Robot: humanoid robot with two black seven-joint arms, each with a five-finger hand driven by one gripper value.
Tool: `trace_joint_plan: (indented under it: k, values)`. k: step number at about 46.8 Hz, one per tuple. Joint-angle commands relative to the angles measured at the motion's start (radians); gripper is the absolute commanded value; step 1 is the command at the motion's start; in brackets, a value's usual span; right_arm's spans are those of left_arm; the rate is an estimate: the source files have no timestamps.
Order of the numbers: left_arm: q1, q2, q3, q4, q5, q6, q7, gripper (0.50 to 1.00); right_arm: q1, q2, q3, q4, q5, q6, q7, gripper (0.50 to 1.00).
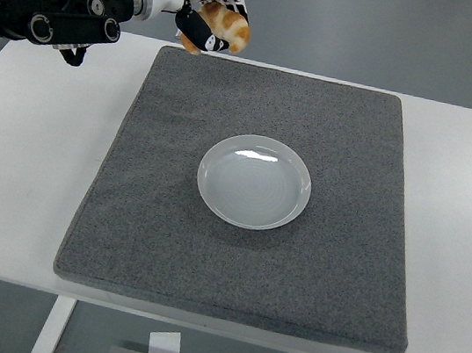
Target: Place the bread on the plate
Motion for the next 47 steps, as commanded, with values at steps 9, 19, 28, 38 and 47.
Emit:
trace_joint_plan:
  k: [9,19,28,38,47]
  values:
    - [0.006,-0.016,-0.097,-0.041,0.172,0.009,-0.066,0.5,0.0,0.0,0.0,0.0,0.0,0.0,0.001,0.952]
    - [0.012,-0.091,-0.104,-0.041,0.179,0.011,-0.123,0.5,0.0,0.0,0.0,0.0,0.0,0.0,0.0,0.954]
    - [0.02,-0.113,-0.104,-0.041,0.204,0.011,-0.166,0.5,0.0,0.0,0.0,0.0,0.0,0.0,0.0,0.952]
    - [0.046,-0.123,-0.104,-0.058,0.271,0.021,-0.212,0.5,0.0,0.0,0.0,0.0,0.0,0.0,0.001,0.952]
    - [0.067,-0.134,-0.101,-0.058,0.305,0.029,-0.238,0.5,0.0,0.0,0.0,0.0,0.0,0.0,0.0,0.952]
